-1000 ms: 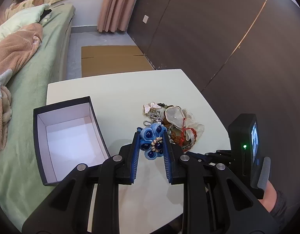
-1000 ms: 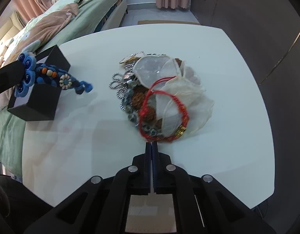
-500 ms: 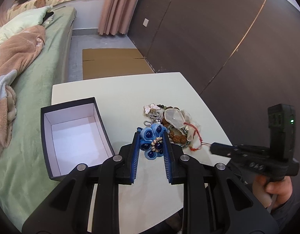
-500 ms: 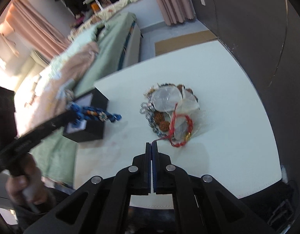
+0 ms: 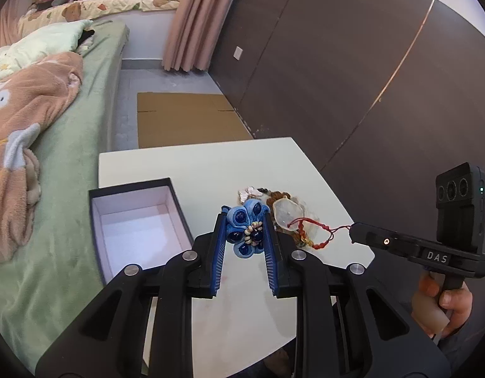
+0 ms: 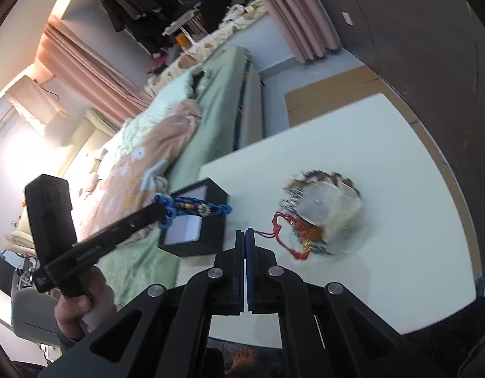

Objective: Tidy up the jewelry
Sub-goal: 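Carry the blue bracelet into the black box and open the left tool, then return the left tool to the jewelry pile, then grasp the white organza pouch with the right tool and lift it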

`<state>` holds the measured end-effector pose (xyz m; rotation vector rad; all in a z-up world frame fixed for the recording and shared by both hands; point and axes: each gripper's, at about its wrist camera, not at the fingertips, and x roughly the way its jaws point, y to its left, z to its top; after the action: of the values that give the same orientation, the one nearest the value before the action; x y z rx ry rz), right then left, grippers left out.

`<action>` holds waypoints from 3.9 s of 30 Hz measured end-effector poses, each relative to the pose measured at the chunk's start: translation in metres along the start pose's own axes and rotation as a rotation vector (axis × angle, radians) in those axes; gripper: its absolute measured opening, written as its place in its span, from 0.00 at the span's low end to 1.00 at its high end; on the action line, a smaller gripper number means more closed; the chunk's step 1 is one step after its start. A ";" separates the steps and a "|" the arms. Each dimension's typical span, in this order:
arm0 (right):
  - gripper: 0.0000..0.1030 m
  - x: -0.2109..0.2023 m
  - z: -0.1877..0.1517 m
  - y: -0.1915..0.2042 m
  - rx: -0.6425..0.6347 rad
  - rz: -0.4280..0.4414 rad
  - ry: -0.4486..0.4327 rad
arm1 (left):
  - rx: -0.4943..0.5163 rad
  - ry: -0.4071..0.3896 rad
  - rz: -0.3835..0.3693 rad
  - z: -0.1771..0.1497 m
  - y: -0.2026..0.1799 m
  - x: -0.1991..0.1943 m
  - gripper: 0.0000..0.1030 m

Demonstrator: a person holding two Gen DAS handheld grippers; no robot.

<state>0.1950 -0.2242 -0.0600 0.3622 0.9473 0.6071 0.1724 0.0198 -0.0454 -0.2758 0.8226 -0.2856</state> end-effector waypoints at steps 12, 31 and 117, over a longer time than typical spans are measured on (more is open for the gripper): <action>0.01 0.029 0.009 0.046 -0.031 0.082 -0.015 | -0.091 -0.019 0.053 0.004 0.043 -0.015 0.33; 0.06 0.097 0.037 0.125 -0.119 0.178 0.046 | -0.211 -0.145 0.195 0.003 0.095 -0.065 0.92; 0.02 -0.016 0.040 -0.084 0.244 -0.115 -0.092 | 0.049 0.262 0.005 -0.027 -0.057 0.162 0.13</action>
<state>0.2484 -0.3007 -0.0737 0.5444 0.9484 0.3672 0.2493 -0.0933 -0.1526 -0.1923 1.0732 -0.3416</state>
